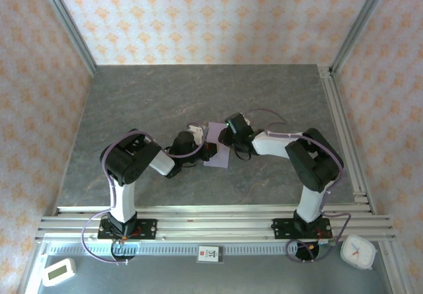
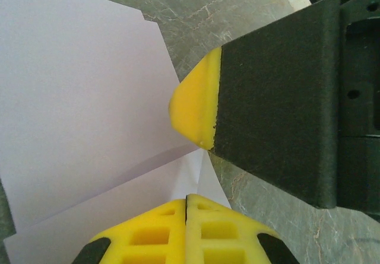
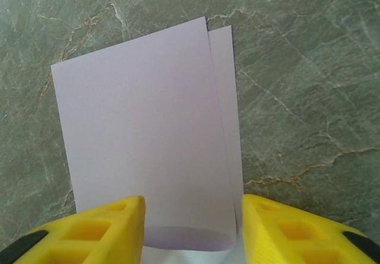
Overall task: Fold a paper plane with a square sheet of paper (pick it up from the middle)
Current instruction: Fold the triangle a second time at the center of the table.
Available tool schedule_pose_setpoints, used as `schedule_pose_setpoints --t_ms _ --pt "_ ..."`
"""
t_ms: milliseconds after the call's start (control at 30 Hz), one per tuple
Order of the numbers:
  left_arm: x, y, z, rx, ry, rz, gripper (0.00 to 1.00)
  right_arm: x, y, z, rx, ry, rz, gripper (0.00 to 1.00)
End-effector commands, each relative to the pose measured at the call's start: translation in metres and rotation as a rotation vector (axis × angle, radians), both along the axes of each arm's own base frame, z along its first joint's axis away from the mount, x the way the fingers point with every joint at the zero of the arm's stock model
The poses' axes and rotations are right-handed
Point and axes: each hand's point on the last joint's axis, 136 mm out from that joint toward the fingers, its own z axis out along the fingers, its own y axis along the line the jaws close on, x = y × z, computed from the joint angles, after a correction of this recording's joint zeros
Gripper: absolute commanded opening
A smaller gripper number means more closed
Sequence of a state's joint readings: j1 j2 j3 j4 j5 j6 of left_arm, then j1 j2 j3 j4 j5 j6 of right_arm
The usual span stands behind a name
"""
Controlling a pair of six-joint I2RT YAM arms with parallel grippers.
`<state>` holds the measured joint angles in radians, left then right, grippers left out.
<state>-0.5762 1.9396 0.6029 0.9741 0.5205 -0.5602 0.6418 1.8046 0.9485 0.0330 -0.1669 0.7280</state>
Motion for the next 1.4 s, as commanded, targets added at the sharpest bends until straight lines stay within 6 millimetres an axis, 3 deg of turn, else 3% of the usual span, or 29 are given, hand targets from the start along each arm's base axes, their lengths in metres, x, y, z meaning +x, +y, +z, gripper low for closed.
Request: schedule_pose_setpoints --t_ms 0,200,400,633,833,900,1033,1100,1167,1367 --pt "-0.026 0.007 -0.044 0.061 0.141 -0.022 0.0 -0.016 0.038 0.0 0.122 0.049 0.056 0.42" --pt "-0.026 0.007 -0.043 0.062 0.14 -0.025 0.0 -0.012 0.045 0.021 0.176 0.013 0.061 0.38" --pt "-0.027 0.007 -0.043 0.056 0.141 -0.026 0.0 -0.011 0.045 0.025 0.23 0.012 0.045 0.37" --pt "-0.022 0.004 -0.018 0.018 0.123 -0.013 0.0 -0.015 -0.002 0.043 0.197 -0.043 -0.073 0.42" --pt "-0.003 0.006 0.022 0.087 0.082 0.03 0.01 -0.042 -0.033 0.041 0.185 -0.035 -0.121 0.43" --pt "0.007 0.011 0.037 0.144 0.063 0.061 0.05 -0.05 -0.04 0.04 0.195 -0.031 -0.135 0.43" --pt "0.021 0.026 0.054 0.307 0.054 0.112 0.08 -0.065 -0.04 0.038 0.265 -0.005 -0.136 0.43" --pt "0.024 0.036 0.058 0.399 0.047 0.124 0.0 -0.072 -0.037 0.037 0.295 0.009 -0.128 0.43" --pt "0.024 0.042 0.06 0.474 0.048 0.11 0.0 -0.076 -0.032 0.036 0.311 0.02 -0.123 0.43" --pt "0.017 0.047 0.073 0.513 0.013 0.094 0.0 -0.088 -0.013 0.027 0.304 0.056 -0.116 0.44"
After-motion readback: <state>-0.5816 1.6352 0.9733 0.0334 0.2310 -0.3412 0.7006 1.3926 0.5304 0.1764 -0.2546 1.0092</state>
